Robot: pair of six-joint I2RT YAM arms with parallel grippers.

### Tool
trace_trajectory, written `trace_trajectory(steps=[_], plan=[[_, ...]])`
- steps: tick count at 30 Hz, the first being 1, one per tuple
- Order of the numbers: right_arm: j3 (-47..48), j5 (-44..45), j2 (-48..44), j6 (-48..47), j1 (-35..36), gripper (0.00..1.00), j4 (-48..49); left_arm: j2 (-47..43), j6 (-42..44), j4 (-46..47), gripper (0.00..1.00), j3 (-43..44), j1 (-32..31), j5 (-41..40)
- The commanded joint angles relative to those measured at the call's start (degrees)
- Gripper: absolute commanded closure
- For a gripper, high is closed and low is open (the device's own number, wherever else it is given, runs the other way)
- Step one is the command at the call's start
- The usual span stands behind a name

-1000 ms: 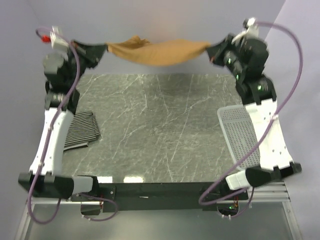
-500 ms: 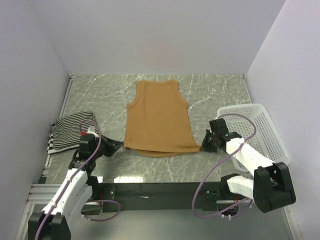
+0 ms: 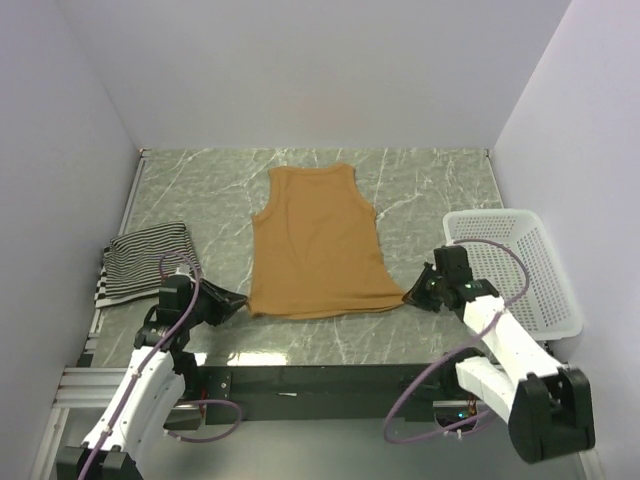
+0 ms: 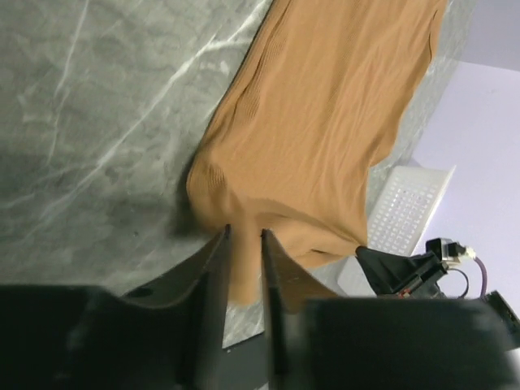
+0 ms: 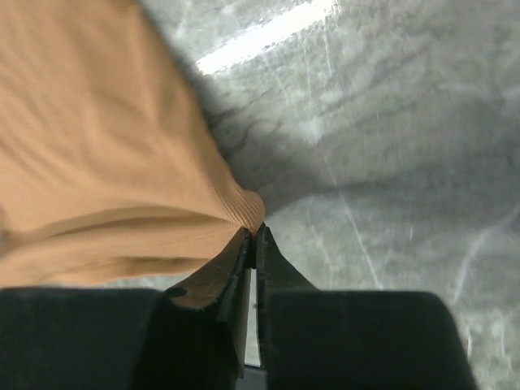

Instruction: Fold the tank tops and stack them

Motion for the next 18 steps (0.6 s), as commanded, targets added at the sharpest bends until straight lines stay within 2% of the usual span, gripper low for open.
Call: trace_trajectory(steps=[1, 5, 9, 11, 14, 15, 16, 18], plan=[[0.66, 0.86, -5.96, 1.69, -0.55, 0.86, -5.99, -1.97, 1.60, -2.81, 0.72, 2.94, -0.13, 1.85], [2.76, 0.86, -9.93, 1.87, -0.55, 0.61, -9.86, -2.94, 3.71, -6.58, 0.53, 5.40, -0.22, 2.03], [4.61, 1.21, -14.40, 1.08, -0.38, 0.56, -12.24, -2.68, 6.00, -7.03, 0.46, 9.52, -0.13, 0.01], [4.79, 0.25, -15.64, 1.25, 0.41, 0.55, -11.28, -0.05, 7.23, -2.66, 0.47, 10.67, -0.22, 0.80], [6.54, 3.13, -14.51, 6.15, 12.32, 0.55, -6.46, 8.72, 10.30, 2.45, 0.50, 15.06, -0.22, -0.43], [8.03, 9.67, -10.41, 10.00, 17.50, 0.55, -4.62, 14.40, 12.31, 3.42, 0.51, 18.38, -0.13, -1.30], [9.87, 12.87, -7.67, 11.43, 27.99, 0.55, -4.08, 17.24, 13.29, 5.26, 0.51, 20.24, -0.13, -3.05], [16.63, 19.62, 1.96, 14.24, 35.45, 0.58, -2.94, 25.39, 16.53, 5.20, 0.54, 27.00, 0.05, -4.64]])
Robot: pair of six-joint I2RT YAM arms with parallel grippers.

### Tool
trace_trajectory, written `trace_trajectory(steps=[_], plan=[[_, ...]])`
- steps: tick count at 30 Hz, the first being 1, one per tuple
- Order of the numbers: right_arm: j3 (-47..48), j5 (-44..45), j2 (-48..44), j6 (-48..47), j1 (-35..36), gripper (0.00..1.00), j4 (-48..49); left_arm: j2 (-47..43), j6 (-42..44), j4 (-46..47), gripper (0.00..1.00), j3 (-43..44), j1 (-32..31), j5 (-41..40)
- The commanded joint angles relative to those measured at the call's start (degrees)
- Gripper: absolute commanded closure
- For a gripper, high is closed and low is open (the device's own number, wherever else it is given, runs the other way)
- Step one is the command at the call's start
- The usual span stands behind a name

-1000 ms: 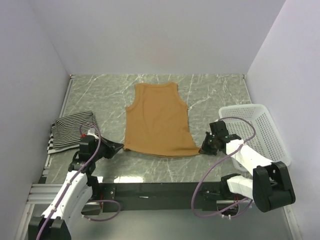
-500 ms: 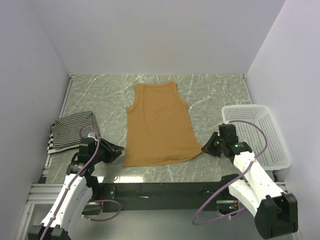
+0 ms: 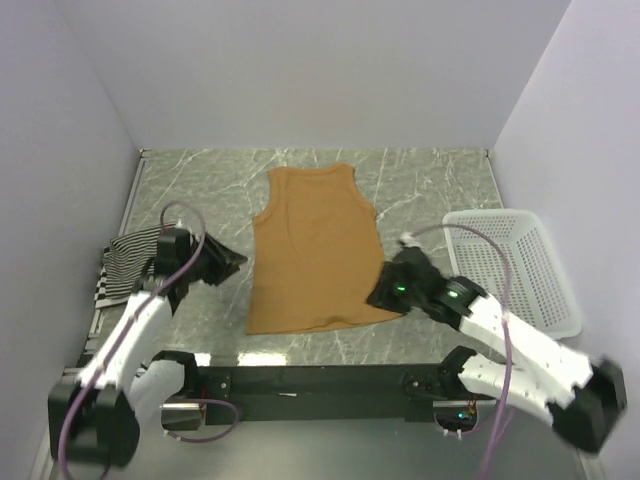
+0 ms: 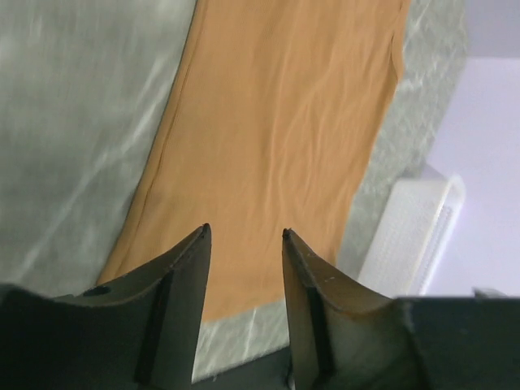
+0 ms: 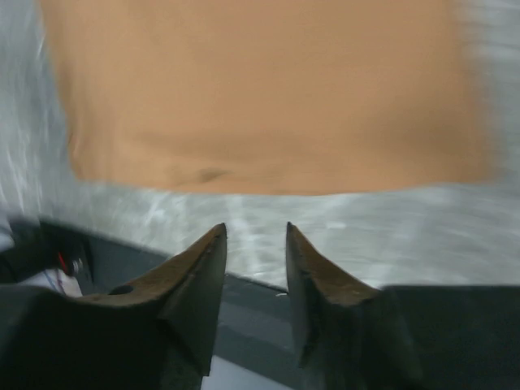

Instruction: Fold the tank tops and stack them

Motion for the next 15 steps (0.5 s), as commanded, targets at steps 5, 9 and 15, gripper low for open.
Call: trace_trajectory(steps=[5, 9, 15], plan=[[25.37, 17.49, 29.65, 8.63, 27.62, 0.62, 7.88, 17.00, 12.09, 2.76, 0.57, 23.20, 2.15, -6.47], [40.31, 19.86, 49.26, 9.77, 34.40, 0.63, 4.82, 21.05, 15.16, -0.94, 0.57, 32.62, 5.05, -10.16], [54.13, 20.48, 64.57, 12.67, 38.71, 0.64, 2.26, 24.83, 15.61, -2.44, 0.57, 40.90, 9.62, -8.42]])
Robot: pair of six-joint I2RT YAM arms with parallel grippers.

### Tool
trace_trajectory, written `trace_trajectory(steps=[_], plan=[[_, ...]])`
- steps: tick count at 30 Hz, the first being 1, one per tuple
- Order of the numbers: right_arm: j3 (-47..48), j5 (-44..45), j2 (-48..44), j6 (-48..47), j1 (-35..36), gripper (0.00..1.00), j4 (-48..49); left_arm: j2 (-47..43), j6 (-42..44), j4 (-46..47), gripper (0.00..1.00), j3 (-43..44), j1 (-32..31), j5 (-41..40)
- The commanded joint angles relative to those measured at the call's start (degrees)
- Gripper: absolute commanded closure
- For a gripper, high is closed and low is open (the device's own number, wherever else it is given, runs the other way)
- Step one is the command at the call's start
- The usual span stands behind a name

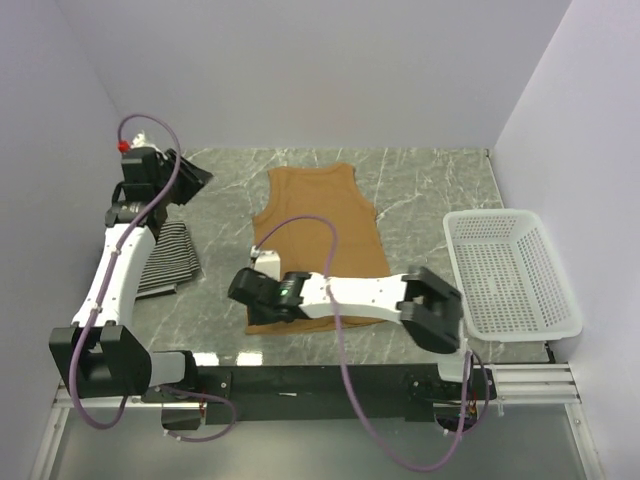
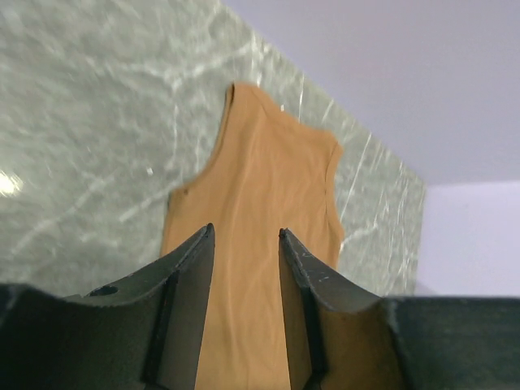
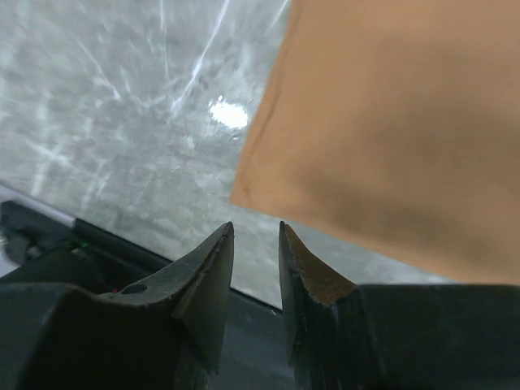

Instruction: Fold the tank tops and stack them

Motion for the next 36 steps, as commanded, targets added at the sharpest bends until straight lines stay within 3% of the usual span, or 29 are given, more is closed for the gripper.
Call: trace_trajectory(steps=[1, 7, 26, 28, 30, 33, 36], plan=[[7.64, 4.17, 4.51, 3.30, 1.19, 0.64, -3.97, 1.36, 2.15, -1.65, 0.57, 3.70, 2.43, 0.76], [15.21, 4.88, 11.73, 3.82, 1.98, 0.64, -7.31, 2.51, 2.06, -0.51, 0.58, 4.15, 3.32, 3.40], [21.20, 3.12, 20.43, 3.83, 2.59, 0.64, -11.44, 7.25, 0.57, 4.59, 0.61, -0.51, 3.67, 7.36], [20.94, 3.12, 20.52, 3.48, 2.59, 0.70, -11.71, 7.69, -0.05, 5.72, 0.62, -2.00, 3.58, 7.89], [19.98, 3.12, 19.65, 2.86, 2.59, 0.86, -11.54, 7.52, -1.88, 7.48, 0.62, -3.76, 3.49, 7.89], [15.60, 1.72, 16.75, 0.23, 2.51, 0.99, -11.10, 7.95, -4.00, 11.08, 0.61, -7.45, 2.97, 8.85], [10.59, -0.56, 10.61, -2.85, 1.98, 1.00, -8.04, 9.27, -4.44, 12.58, 0.61, -9.47, 0.96, 7.89]])
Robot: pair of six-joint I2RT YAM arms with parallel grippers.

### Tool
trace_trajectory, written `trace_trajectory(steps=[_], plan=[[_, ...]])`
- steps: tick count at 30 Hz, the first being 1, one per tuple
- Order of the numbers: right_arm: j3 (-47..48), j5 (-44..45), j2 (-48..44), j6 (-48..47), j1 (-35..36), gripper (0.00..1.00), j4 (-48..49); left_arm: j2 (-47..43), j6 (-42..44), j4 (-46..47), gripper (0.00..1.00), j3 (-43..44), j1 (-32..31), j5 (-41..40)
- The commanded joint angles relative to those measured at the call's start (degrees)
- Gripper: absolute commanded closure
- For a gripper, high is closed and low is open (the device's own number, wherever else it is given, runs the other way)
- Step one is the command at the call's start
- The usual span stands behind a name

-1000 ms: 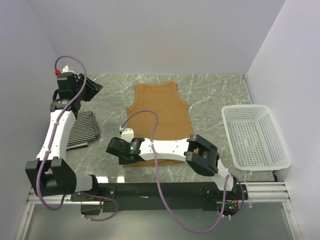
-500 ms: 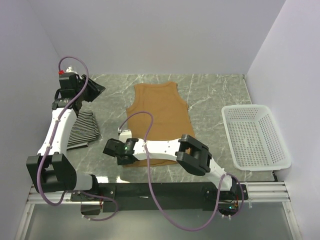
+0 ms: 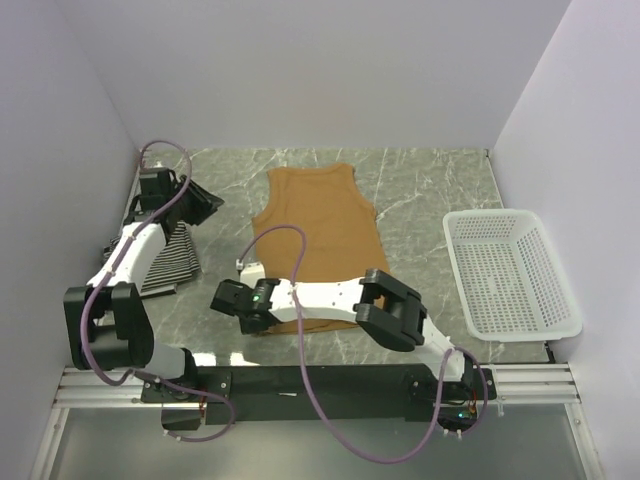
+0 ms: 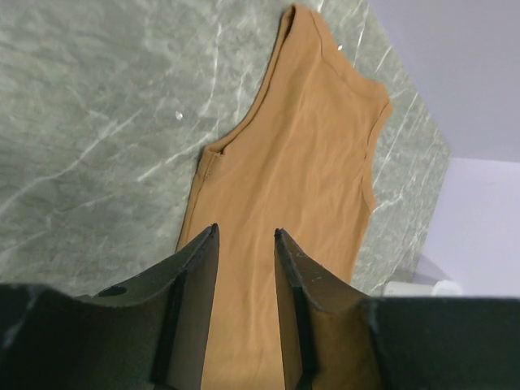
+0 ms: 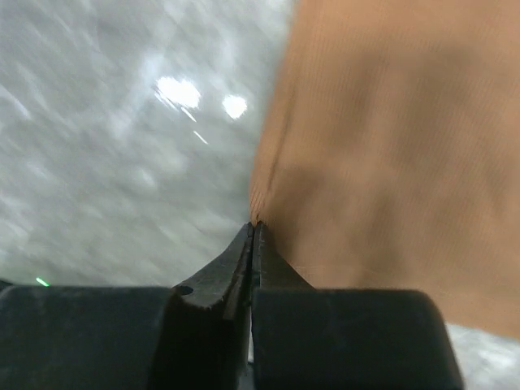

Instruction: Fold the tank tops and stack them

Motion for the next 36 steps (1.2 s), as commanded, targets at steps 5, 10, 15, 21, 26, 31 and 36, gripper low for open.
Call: trace_trajectory(steps=[5, 10, 15, 21, 26, 31, 36], plan=[[-13.23, -6.82, -15.47, -6.32, -0.82, 1.00, 3.47, 5.48, -1.75, 7.17, 0.60, -3.57, -6.83, -4.76], [-15.17, -8.40, -17.86, -6.85, -1.35, 1.00, 4.79, 11.55, -0.97, 8.84, 0.52, -2.61, -12.02, -9.69], [-16.14, -8.76, -18.82, -6.67, -1.79, 1.00, 5.23, 18.32, 0.18, 7.79, 0.51, 1.00, -14.57, -13.21], [-17.54, -8.76, -19.62, -6.32, -2.14, 1.00, 5.84, 21.58, 1.06, 6.30, 0.55, 3.02, -14.93, -14.70], [-17.73, -9.55, -19.80, -6.14, -2.32, 1.00, 6.55, 23.77, 1.32, 5.59, 0.68, 4.78, -15.10, -14.88], [-15.00, -10.16, -18.13, -6.58, -2.58, 1.00, 5.76, 24.22, 2.02, 4.37, 0.91, 6.27, -15.19, -15.14], [-13.60, -12.18, -16.90, -6.41, -2.67, 1.00, 6.89, 23.78, 3.17, 0.94, 0.99, 8.56, -15.02, -17.42]])
